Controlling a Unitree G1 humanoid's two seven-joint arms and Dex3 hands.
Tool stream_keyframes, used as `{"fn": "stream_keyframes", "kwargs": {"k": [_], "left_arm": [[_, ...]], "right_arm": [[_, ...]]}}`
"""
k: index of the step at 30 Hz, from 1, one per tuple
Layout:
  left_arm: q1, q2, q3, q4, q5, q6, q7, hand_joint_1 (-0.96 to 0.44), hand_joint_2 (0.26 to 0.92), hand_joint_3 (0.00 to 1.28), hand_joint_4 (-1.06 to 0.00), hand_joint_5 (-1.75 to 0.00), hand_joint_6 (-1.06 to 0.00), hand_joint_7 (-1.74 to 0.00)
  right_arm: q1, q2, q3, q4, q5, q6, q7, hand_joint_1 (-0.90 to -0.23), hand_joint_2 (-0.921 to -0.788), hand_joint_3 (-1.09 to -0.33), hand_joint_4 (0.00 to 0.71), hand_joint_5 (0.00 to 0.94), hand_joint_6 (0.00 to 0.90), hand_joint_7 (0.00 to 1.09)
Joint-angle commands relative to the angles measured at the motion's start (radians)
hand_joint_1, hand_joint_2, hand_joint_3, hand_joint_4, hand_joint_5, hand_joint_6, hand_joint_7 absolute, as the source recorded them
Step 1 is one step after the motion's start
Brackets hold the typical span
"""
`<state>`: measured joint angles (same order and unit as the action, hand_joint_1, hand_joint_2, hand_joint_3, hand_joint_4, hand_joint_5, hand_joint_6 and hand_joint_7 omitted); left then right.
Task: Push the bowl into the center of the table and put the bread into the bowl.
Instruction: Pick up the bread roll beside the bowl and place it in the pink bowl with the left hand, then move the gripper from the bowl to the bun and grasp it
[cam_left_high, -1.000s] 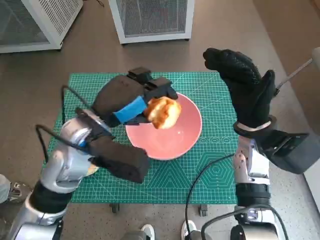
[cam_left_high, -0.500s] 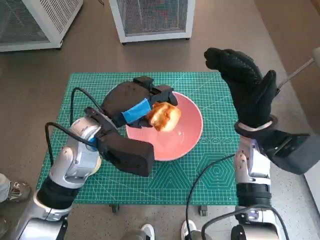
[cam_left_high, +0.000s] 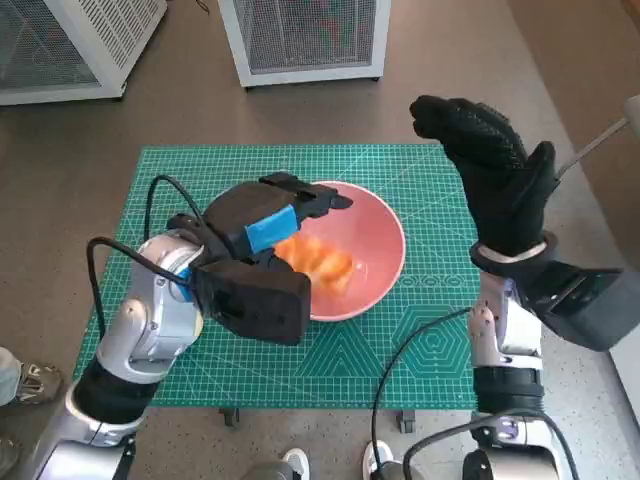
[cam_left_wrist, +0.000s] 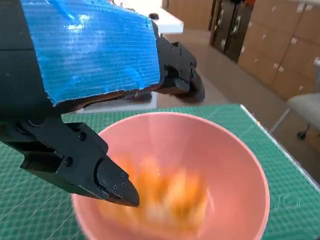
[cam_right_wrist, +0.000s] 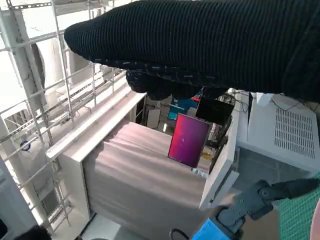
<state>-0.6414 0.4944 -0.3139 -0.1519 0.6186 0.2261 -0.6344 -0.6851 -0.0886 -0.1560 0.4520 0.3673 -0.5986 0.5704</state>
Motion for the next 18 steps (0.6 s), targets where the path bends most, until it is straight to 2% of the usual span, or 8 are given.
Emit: {"fn": "stream_keyframes", "kwargs": {"k": [1, 12, 18], "left_arm": [[0.023, 0.016, 0.045, -0.072, -0.027, 0.013, -0.007, -0.26, 0.714, 0.00, 0.00, 0.00, -0.14, -0.03], [0.076, 0.077, 0.225, -0.308, -0.117, 0.142, -0.068, -0.25, 0.711, 0.00, 0.00, 0.00, -0.14, -0.03], [0.150, 0.131, 0.355, -0.445, -0.161, 0.208, -0.088, -0.22, 0.712, 0.00, 0.00, 0.00, -0.14, -0.02]], "right_arm": [[0.025, -0.002, -0.001, 0.008, -0.005, 0.007, -0.006, -0.619, -0.921, -0.695, 0.187, 0.000, 0.031, 0.41], [0.028, 0.000, 0.002, 0.007, 0.001, 0.010, -0.003, -0.623, -0.921, -0.695, 0.186, 0.000, 0.031, 0.41], [0.028, 0.001, 0.003, 0.010, 0.004, 0.012, 0.000, -0.624, -0.921, -0.695, 0.186, 0.000, 0.030, 0.41]]}}
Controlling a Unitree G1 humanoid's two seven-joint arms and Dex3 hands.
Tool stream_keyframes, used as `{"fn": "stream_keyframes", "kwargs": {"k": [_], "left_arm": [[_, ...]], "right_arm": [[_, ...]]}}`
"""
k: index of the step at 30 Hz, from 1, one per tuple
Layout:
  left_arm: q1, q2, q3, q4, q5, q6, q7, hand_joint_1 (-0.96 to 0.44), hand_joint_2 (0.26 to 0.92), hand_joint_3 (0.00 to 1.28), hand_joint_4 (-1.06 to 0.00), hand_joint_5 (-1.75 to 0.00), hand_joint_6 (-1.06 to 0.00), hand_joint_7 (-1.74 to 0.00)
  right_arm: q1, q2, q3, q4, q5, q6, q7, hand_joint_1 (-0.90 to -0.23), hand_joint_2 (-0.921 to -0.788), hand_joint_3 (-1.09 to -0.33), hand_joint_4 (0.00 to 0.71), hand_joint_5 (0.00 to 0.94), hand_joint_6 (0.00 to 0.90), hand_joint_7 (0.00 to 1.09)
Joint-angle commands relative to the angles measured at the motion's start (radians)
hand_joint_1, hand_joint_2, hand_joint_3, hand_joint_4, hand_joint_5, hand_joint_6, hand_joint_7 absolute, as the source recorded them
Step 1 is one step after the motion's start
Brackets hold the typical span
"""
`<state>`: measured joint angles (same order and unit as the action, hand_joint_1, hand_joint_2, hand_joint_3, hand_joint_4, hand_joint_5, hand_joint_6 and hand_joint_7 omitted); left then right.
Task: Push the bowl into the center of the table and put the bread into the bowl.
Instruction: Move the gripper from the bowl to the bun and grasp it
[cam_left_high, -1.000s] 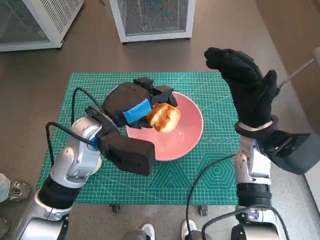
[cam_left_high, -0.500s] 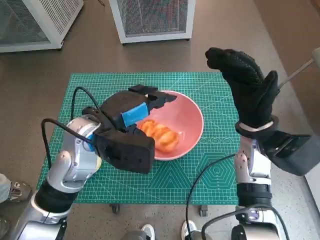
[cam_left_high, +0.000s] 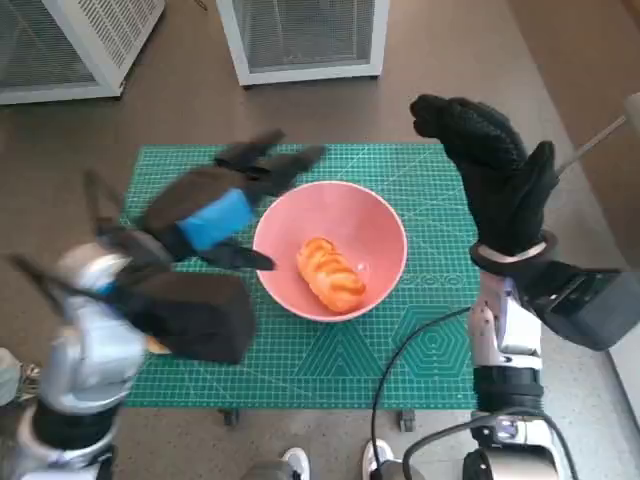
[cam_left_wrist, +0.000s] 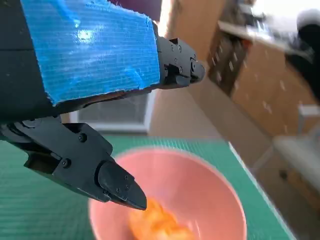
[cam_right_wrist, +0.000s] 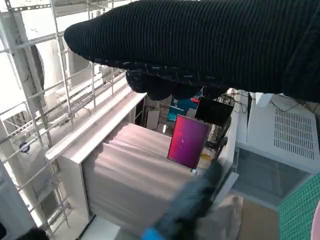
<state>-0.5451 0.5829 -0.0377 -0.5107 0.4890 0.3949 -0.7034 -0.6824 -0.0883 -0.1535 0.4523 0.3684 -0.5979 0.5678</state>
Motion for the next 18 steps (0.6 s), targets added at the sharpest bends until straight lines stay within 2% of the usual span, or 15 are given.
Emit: {"fn": "stream_keyframes", "kwargs": {"k": [1, 11, 18], "left_arm": [[0.073, 0.057, 0.109, -0.107, -0.041, 0.047, -0.025, -0.22, 0.712, 0.00, 0.00, 0.00, -0.14, -0.02], [0.249, 0.187, 0.331, -0.221, -0.110, 0.092, -0.086, -0.15, 0.713, 0.00, 0.00, 0.00, -0.14, -0.02], [0.363, 0.247, 0.400, -0.274, -0.110, 0.125, -0.111, -0.10, 0.697, 0.00, 0.00, 0.00, -0.15, -0.02]], "right_arm": [[0.024, 0.001, 0.000, 0.011, 0.004, 0.013, 0.004, -0.624, -0.921, -0.694, 0.185, 0.000, 0.030, 0.41], [0.028, 0.005, 0.004, -0.003, 0.011, 0.031, 0.004, -0.625, -0.921, -0.695, 0.185, 0.000, 0.030, 0.41], [0.026, 0.010, 0.006, -0.007, 0.016, 0.043, 0.006, -0.629, -0.921, -0.696, 0.185, 0.000, 0.029, 0.41]]}}
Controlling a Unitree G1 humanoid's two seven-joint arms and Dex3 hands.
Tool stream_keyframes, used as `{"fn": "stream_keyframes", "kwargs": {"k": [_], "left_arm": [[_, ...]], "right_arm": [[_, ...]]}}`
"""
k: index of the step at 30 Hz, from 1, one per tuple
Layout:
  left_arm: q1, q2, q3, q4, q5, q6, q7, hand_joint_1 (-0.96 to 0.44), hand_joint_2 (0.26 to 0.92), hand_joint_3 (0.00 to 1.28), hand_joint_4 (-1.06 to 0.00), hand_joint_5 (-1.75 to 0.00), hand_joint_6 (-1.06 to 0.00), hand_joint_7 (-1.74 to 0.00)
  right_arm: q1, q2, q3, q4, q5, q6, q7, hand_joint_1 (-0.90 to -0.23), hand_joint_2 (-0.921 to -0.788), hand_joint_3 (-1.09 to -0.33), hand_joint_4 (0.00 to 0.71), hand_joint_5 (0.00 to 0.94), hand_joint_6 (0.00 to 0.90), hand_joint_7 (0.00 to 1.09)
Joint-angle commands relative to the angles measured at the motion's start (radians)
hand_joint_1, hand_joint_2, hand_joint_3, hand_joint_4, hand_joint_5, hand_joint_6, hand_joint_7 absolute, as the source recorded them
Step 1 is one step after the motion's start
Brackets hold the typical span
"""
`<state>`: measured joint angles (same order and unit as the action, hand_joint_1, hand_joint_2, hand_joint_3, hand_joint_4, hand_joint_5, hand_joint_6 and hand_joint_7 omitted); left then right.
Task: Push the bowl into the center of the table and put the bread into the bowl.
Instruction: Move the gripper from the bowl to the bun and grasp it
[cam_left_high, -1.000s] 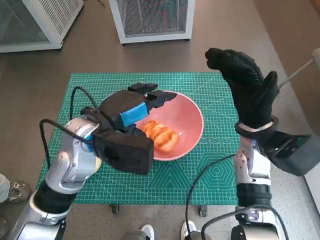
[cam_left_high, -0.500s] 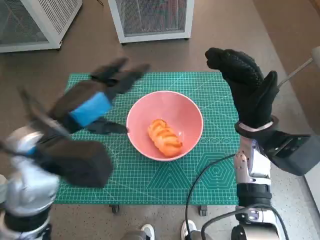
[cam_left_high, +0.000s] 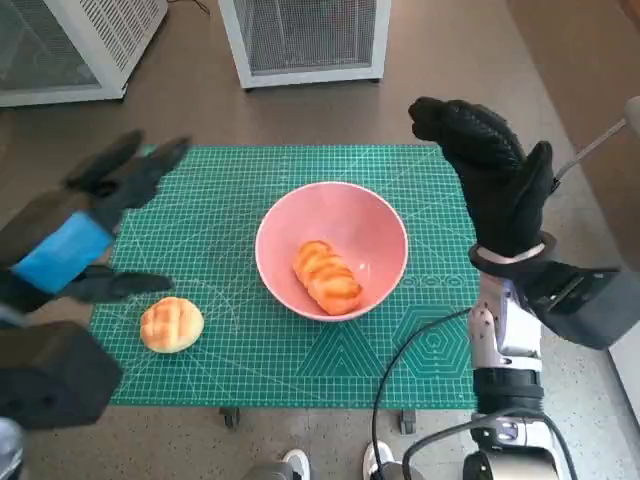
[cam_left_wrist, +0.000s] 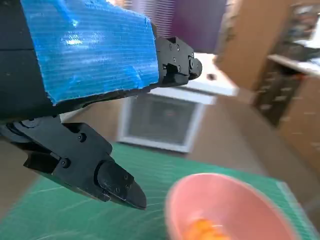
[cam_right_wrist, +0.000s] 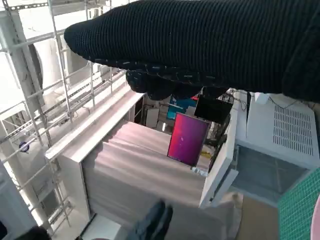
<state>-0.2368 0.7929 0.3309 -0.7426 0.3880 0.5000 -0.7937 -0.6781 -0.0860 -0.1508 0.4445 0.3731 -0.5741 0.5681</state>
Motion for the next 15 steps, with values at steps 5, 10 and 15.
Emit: {"fn": "stream_keyframes", "kwargs": {"k": [5, 10, 15], "left_arm": [[0.112, 0.067, 0.039, -0.075, -0.006, 0.064, -0.042, -0.09, 0.689, 0.00, 0.00, 0.00, -0.16, -0.02], [0.157, 0.097, 0.020, -0.090, 0.001, 0.101, -0.062, -0.10, 0.683, 0.00, 0.00, 0.00, -0.16, -0.02], [0.192, 0.123, -0.002, -0.092, 0.002, 0.116, -0.075, -0.13, 0.681, 0.00, 0.00, 0.00, -0.16, -0.02]], "right_arm": [[0.019, 0.006, 0.003, 0.006, 0.016, 0.024, 0.011, -0.634, -0.921, -0.696, 0.183, 0.000, 0.028, 0.41], [0.017, 0.005, 0.002, 0.009, 0.024, 0.031, 0.020, -0.637, -0.921, -0.696, 0.183, 0.000, 0.028, 0.41], [0.016, 0.004, 0.000, 0.007, 0.030, 0.039, 0.027, -0.635, -0.921, -0.696, 0.184, 0.000, 0.028, 0.41]]}}
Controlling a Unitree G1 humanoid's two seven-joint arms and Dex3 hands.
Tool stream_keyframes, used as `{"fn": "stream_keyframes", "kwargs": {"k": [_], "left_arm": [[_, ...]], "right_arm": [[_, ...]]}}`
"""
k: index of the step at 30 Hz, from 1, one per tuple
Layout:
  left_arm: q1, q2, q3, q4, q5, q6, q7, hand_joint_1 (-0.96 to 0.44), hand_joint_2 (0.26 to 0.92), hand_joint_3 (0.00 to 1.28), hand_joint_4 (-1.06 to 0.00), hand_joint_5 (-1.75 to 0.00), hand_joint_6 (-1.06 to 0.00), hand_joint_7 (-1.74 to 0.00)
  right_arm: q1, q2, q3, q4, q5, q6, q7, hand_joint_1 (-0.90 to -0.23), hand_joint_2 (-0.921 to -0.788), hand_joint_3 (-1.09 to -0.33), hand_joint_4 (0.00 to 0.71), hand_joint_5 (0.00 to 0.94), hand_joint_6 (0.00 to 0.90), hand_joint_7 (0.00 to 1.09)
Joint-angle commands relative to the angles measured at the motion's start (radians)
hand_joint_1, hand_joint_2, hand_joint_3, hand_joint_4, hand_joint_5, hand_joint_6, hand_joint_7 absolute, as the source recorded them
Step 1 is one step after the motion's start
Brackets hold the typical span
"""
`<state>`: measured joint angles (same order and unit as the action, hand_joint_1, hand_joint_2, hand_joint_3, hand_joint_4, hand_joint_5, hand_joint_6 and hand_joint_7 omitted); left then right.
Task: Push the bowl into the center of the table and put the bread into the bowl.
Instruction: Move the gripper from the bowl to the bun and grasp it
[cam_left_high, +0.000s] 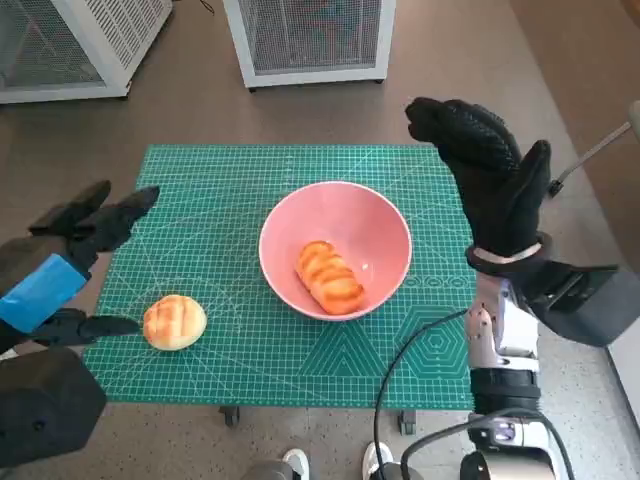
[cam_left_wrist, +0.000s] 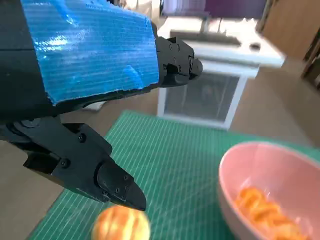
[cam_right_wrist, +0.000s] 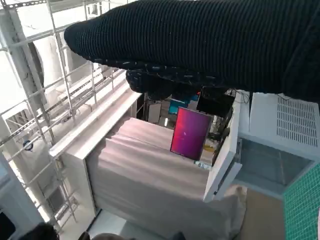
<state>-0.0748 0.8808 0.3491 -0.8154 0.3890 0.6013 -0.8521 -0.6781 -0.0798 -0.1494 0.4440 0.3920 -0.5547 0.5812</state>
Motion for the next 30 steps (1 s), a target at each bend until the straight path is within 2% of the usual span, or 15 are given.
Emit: {"fn": "stream_keyframes", "kwargs": {"k": [1, 15, 30], "left_arm": [[0.033, 0.038, -0.024, -0.019, 0.001, 0.016, -0.017, -0.14, 0.681, 0.00, 0.00, 0.00, -0.16, -0.02], [0.082, 0.037, -0.135, 0.042, 0.005, 0.031, 0.004, -0.16, 0.688, 0.00, 0.00, 0.00, -0.16, -0.01], [0.065, 0.026, -0.319, 0.180, 0.088, 0.046, 0.083, -0.15, 0.704, 0.01, -0.04, -0.01, -0.17, 0.00]], "right_arm": [[0.016, -0.002, -0.002, 0.007, 0.012, 0.020, 0.015, -0.635, -0.921, -0.696, 0.184, 0.000, 0.028, 0.41], [0.010, -0.014, -0.014, 0.017, 0.016, 0.026, 0.034, -0.631, -0.921, -0.693, 0.181, 0.000, 0.029, 0.41], [0.010, -0.021, -0.018, 0.010, 0.014, 0.030, 0.038, -0.630, -0.921, -0.690, 0.181, 0.001, 0.031, 0.41]]}}
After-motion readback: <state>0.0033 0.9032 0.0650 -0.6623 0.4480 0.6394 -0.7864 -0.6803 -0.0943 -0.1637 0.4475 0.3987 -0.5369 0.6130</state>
